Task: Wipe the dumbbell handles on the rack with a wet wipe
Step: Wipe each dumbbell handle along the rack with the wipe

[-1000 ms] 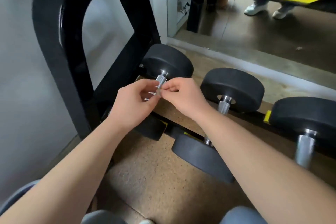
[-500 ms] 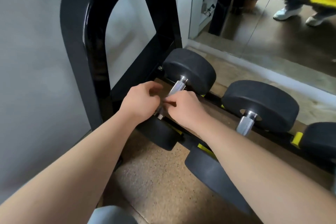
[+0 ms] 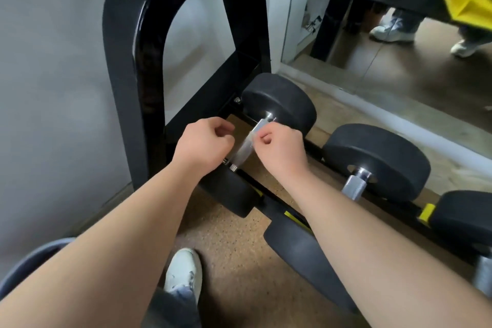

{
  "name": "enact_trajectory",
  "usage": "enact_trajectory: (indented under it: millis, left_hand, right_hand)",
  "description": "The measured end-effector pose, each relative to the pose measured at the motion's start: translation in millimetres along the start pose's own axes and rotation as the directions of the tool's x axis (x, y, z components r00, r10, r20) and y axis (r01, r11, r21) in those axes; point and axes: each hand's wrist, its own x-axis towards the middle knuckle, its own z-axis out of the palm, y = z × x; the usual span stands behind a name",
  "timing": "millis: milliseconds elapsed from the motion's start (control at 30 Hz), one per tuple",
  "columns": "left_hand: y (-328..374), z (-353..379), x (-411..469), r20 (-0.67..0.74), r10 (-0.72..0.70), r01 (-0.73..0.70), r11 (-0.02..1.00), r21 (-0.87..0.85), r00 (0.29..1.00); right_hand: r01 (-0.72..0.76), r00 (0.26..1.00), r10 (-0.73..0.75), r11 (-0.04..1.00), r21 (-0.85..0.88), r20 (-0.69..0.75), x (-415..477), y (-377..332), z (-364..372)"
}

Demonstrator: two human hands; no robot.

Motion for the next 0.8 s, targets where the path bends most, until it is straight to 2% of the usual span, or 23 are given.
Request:
enact_trajectory:
  millis: [67, 100, 167, 233, 267, 367, 433, 467, 533, 600, 667, 733, 800]
  left_hand:
    - [-0.2, -0.1, -0.7, -0.034, -0.009, 0.009, 1.000, -0.003, 0.999]
    - [-0.1, 0.1, -0.2, -0.025, -0.010, 0.010, 1.000, -0.004, 1.000]
    - [-0.1, 1.2, 3.6, 0.028, -0.010, 0.010, 1.000, 0.004, 1.000]
    - [-0.4, 2.8, 7.4, 0.073, -0.010, 0.007, 0.999, 0.040, 0.997]
    - [-0.2, 3.2, 8.9, 0.087, -0.006, 0.001, 0.999, 0.053, 0.996]
    - [0.0, 4.1, 10.3, 0.117, 0.027, -0.032, 0.999, 0.040, 0.993]
    - [-0.3, 4.0, 11.5, 0.129, 0.046, -0.050, 0.998, 0.030, 0.991]
    - [-0.4, 4.1, 13.3, 0.135, 0.054, -0.058, 0.998, 0.029, 0.989]
    - [-0.8, 4.8, 16.6, 0.137, 0.063, -0.069, 0.997, 0.035, 0.989]
    - [-0.1, 5.0, 17.4, 0.127, 0.062, -0.068, 0.997, 0.044, 0.990]
    - [1.7, 5.4, 16.7, 0.128, 0.057, -0.063, 0.997, 0.043, 0.990]
    - [3.0, 5.7, 15.8, 0.115, 0.043, -0.048, 0.998, 0.040, 0.992]
    - [3.2, 6.1, 15.7, 0.094, 0.025, -0.029, 0.999, 0.037, 0.995]
  right_hand:
    - [-0.027, 0.992, 0.026, 1.000, -0.009, -0.122, 9.2, 3.5, -3.2]
    - [-0.005, 0.993, 0.001, 1.000, -0.030, -0.117, 8.9, 3.8, -1.2]
    - [0.087, 0.996, -0.085, 0.994, -0.067, 0.031, 1.2, 1.0, 6.9]
    - [0.138, 0.969, -0.121, 0.988, -0.065, 0.215, -9.9, -4.4, 15.8]
    - [0.134, 0.965, -0.117, 0.989, -0.057, 0.233, -10.7, -4.8, 17.1]
    - [-0.031, 0.999, 0.032, 0.997, 0.066, -0.010, 2.7, 0.6, 4.4]
    - [-0.095, 0.990, 0.107, 0.987, 0.127, -0.093, 4.6, 6.2, -1.6]
    - [-0.082, 0.993, 0.092, 0.989, 0.124, -0.071, 3.3, 7.6, -1.0]
    - [-0.019, 0.996, 0.014, 0.998, 0.064, 0.083, 0.4, 7.8, 4.2]
    - [0.088, 0.953, -0.087, 0.996, 0.011, 0.290, -7.2, 3.4, 10.2]
    - [0.159, 0.913, -0.146, 0.987, -0.003, 0.381, -9.7, 1.3, 12.9]
    - [0.111, 0.948, -0.103, 0.994, -0.012, 0.301, -6.1, 2.3, 11.5]
    - [-0.003, 0.993, 0.000, 1.000, 0.021, 0.114, 1.2, 8.5, 10.1]
